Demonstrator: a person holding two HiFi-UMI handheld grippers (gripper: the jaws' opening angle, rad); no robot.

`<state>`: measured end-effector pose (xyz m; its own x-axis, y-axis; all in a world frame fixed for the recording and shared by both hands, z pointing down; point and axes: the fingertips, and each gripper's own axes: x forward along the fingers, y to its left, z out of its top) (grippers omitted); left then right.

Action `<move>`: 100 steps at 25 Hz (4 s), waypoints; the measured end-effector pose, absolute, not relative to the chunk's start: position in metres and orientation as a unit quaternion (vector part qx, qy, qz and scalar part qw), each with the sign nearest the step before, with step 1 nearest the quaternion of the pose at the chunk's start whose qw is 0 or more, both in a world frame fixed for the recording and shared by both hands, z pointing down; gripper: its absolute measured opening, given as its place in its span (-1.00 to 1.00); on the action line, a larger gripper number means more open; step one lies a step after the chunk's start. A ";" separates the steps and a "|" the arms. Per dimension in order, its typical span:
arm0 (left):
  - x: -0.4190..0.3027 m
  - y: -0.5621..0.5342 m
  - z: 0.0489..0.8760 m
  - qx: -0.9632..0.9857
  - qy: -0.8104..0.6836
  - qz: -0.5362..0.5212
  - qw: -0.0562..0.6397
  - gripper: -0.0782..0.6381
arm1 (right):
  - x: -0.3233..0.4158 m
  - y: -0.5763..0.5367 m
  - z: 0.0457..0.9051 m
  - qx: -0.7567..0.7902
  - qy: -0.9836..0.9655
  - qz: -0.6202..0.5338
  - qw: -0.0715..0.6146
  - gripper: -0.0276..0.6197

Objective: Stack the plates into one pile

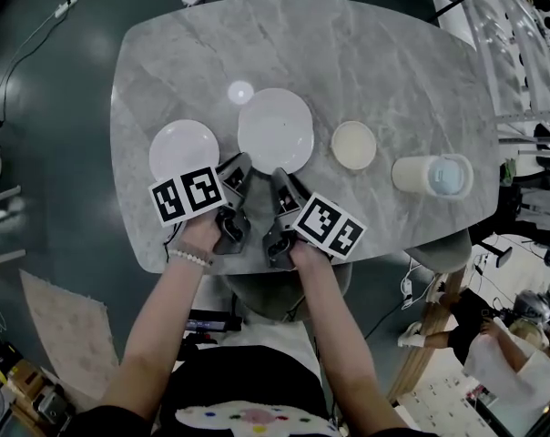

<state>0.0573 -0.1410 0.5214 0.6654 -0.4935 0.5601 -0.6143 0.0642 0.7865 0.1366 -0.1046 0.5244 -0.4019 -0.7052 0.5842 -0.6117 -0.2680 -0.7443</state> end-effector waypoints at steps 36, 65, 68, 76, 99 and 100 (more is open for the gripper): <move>0.052 -0.164 0.511 0.699 -0.431 0.055 0.568 -0.42 | 0.143 -0.135 0.534 -0.574 0.591 -0.566 0.013 -0.44; -0.084 -0.100 0.492 0.664 -0.485 -0.024 0.569 -0.41 | 0.062 -0.106 0.464 -0.492 0.703 -0.509 0.067 -0.31; -0.094 -0.091 0.501 0.650 -0.492 -0.029 0.579 -0.40 | 0.052 -0.097 0.466 -0.482 0.709 -0.512 0.058 -0.31; -0.111 -0.081 0.521 0.607 -0.499 -0.059 0.615 -0.38 | 0.039 -0.080 0.468 -0.472 0.717 -0.511 0.032 -0.31; -0.112 -0.086 0.545 0.564 -0.492 -0.071 0.659 -0.66 | 0.027 -0.051 0.476 -0.462 0.717 -0.522 0.013 -0.36; -0.113 -0.085 0.545 0.564 -0.492 -0.069 0.659 -0.66 | 0.025 -0.050 0.476 -0.461 0.717 -0.523 0.011 -0.36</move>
<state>-0.1127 -0.0852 0.5447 0.5054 -0.6472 0.5708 -0.4643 0.3536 0.8120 0.0245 -0.0497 0.4762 -0.5756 -0.6718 0.4662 -0.6493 0.0290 -0.7599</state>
